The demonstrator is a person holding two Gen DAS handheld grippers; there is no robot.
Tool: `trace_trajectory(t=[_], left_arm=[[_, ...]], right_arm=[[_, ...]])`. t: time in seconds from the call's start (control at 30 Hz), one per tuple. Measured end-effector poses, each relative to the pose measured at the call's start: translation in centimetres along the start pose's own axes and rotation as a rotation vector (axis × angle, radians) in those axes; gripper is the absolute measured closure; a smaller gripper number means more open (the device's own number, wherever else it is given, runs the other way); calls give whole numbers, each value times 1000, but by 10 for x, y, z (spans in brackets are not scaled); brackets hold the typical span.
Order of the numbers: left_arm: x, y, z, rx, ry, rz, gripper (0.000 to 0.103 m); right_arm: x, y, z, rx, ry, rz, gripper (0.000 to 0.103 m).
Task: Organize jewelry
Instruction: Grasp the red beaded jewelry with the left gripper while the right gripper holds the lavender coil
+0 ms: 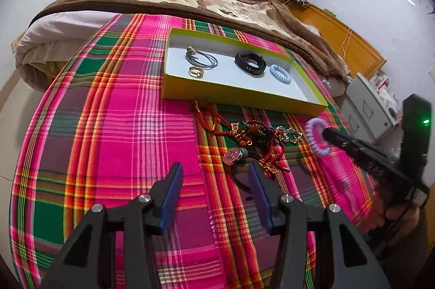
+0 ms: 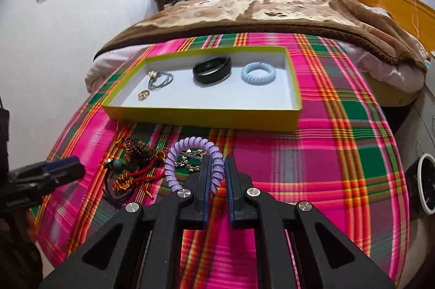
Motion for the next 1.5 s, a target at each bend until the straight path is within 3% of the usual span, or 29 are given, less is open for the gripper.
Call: trace_trajectory(t=[0.37,0.77,0.87,1.1,1.43,1.5], left_arm=[[2,-23,15,51,-86,-40,51],[8,-35,23,105,-155,-53,52],[7,-34,23,126,-178,-57,67],[6,-33,27,136,-216,-66,85],[8,-9,26,97,-181,-21,85],[8,-2,27,87,-184,-13,92]], right_arm=[[-2,23,14,10,-56,37,93],[-2,19,12,38,-63,35,93],[-3,18,11,38,-58,33,93],[-3,19,12,38,-66,35,93],[-5,24,10,42,-69,42,93],[-5,25,10,42,-70,44,93]])
Point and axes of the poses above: each gripper's, at about its wrist camera, not at the fingertips, and y roughly against the way its jaws point, z to its right, x to its top, the point moved 9 cm from there along -y, roughly the way its jaws point, and after that the axes turned 5 degrees about -y, right-handed, at the moved point
